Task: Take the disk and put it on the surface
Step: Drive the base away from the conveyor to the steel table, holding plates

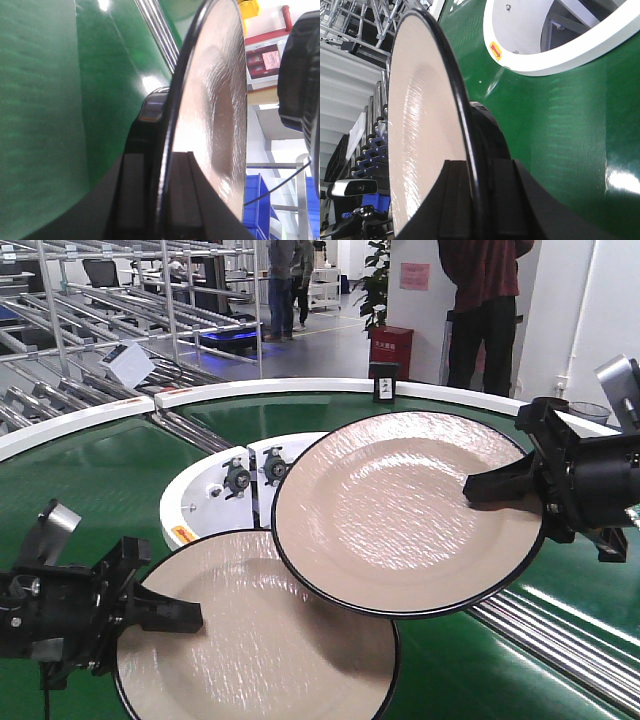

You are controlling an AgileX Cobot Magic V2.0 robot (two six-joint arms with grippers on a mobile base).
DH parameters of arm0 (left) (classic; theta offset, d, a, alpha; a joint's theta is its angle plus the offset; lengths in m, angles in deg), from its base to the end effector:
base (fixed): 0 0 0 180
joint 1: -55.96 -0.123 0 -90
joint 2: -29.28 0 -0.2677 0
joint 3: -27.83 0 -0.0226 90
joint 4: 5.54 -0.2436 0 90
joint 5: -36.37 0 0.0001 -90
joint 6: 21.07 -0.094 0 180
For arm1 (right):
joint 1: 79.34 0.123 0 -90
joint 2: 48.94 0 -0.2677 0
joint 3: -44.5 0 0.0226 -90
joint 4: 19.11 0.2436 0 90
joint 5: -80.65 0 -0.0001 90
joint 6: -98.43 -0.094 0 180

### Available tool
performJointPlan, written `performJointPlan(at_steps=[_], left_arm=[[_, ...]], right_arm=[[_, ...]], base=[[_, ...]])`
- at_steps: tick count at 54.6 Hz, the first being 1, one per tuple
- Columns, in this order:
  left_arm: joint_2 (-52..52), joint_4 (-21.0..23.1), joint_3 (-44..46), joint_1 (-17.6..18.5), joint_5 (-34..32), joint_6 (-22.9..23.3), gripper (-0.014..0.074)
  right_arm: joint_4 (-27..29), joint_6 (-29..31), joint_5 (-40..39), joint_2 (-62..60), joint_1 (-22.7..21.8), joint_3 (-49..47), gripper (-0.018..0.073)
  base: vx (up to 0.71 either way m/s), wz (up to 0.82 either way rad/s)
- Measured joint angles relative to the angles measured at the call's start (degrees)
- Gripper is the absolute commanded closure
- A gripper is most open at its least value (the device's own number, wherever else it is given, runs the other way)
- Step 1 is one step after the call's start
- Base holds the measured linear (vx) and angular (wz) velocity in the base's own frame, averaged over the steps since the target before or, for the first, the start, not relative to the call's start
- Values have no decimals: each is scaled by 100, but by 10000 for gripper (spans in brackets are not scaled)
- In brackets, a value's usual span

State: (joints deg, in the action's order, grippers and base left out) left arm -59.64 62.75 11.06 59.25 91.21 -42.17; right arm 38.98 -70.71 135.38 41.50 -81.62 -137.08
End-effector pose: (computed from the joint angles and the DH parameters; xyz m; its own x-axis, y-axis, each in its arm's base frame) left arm 0.2754 -0.0874 0.3045 -0.8981 -0.3150 -0.3071 0.1004 0.5328 -0.8402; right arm 0.3025 0.0532 0.3786 -0.7767 0.4130 -0.4756 -0.1448 0.6177 0.7730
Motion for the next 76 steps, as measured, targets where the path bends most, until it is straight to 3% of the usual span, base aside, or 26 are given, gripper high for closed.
performJointPlan(at_steps=[42, 76], left_arm=[[0, -7, 0, 0, -12, 5, 598], [0, -13, 0, 0, -12, 5, 598]], right_arm=[[0, 0, 11, 0, 17, 0, 564], [0, 0, 4, 0, 17, 0, 564]], base=[[-23, -6], [-23, -52]])
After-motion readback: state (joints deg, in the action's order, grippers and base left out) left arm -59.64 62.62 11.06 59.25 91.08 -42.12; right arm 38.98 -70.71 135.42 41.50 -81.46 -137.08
